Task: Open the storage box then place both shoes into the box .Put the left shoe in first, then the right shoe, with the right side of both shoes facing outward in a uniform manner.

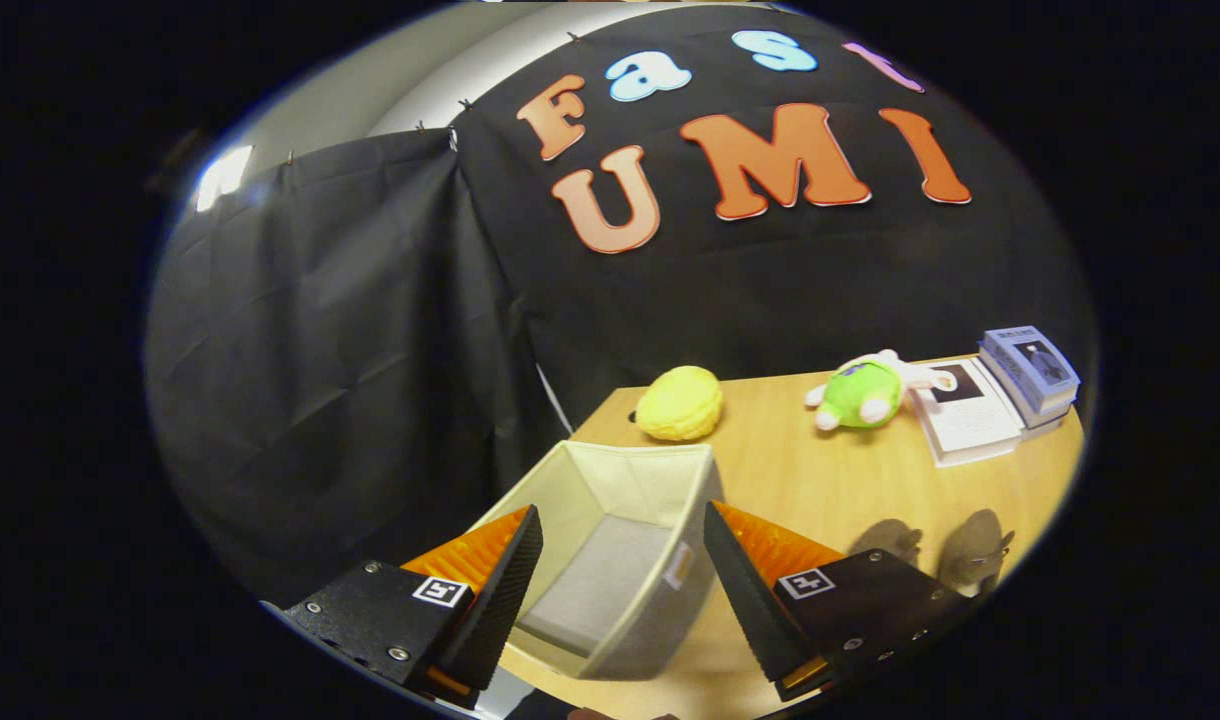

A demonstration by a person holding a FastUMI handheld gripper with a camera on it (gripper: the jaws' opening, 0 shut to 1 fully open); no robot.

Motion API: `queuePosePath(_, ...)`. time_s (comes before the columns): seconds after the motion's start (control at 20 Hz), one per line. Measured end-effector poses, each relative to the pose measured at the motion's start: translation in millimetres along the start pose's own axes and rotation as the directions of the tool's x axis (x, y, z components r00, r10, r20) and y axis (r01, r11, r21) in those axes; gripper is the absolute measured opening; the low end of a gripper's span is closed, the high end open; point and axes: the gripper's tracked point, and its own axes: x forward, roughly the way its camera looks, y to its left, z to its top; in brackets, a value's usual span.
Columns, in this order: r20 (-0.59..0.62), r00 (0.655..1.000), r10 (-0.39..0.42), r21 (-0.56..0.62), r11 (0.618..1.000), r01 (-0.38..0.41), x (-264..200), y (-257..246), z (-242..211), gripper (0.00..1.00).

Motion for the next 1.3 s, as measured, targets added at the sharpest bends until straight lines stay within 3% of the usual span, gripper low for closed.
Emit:
queuePosePath(0.4,-0.081,0.978,-0.193,0.106,0.974,0.201,-38,-121,-44,0.96)
queuePosePath(0.65,-0.211,0.953,-0.219,0.195,0.946,0.26,-25,-161,-96,0.93)
queuePosePath(0.9,-0.278,0.923,-0.266,0.188,0.927,0.324,-13,-185,-122,0.88)
queuePosePath(1.1,-0.289,0.886,-0.362,0.093,0.911,0.402,-6,-205,-140,0.8)
queuePosePath(1.3,-0.292,0.862,-0.414,0.066,0.891,0.45,9,-217,-144,0.64)
